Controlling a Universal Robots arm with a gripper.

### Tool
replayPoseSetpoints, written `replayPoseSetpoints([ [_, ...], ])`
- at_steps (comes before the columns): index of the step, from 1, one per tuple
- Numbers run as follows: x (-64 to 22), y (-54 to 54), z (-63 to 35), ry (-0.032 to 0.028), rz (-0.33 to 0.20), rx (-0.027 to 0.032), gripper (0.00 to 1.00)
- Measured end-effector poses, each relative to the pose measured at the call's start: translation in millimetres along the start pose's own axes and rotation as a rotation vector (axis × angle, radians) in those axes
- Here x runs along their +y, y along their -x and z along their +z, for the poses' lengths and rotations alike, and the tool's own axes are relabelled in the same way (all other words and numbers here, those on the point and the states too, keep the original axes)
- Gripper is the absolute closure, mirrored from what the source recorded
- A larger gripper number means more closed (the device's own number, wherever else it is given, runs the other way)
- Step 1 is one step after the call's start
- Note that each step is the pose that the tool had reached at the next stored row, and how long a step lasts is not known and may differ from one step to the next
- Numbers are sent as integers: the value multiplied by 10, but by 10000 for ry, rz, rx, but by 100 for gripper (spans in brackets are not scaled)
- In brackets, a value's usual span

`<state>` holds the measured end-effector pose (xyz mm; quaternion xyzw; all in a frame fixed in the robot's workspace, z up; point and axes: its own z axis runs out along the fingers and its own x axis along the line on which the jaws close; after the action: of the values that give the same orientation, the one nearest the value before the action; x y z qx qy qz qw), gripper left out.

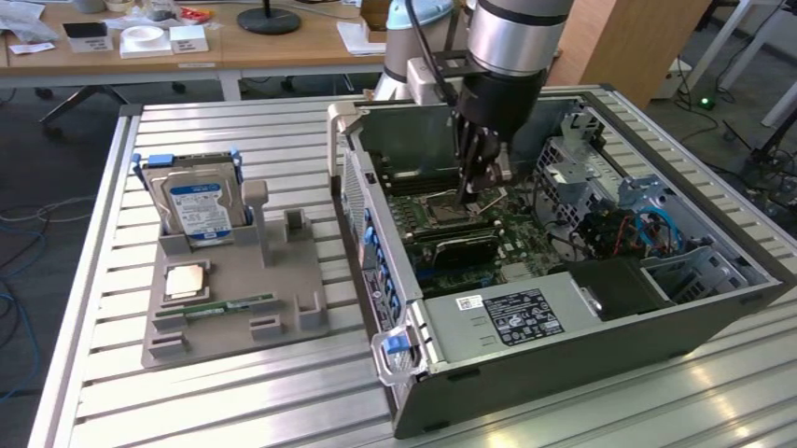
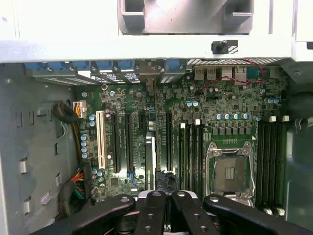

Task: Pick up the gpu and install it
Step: 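Press down on the gpu until it lock into place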

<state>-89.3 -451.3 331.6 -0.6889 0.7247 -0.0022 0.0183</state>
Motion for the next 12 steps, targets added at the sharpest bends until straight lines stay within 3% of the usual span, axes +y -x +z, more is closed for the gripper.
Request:
replayPoseSetpoints([
  [6,-3,3,-108,-89,-2,-5,89],
  [12,-3,3,-112,-95,-2,-5,89],
])
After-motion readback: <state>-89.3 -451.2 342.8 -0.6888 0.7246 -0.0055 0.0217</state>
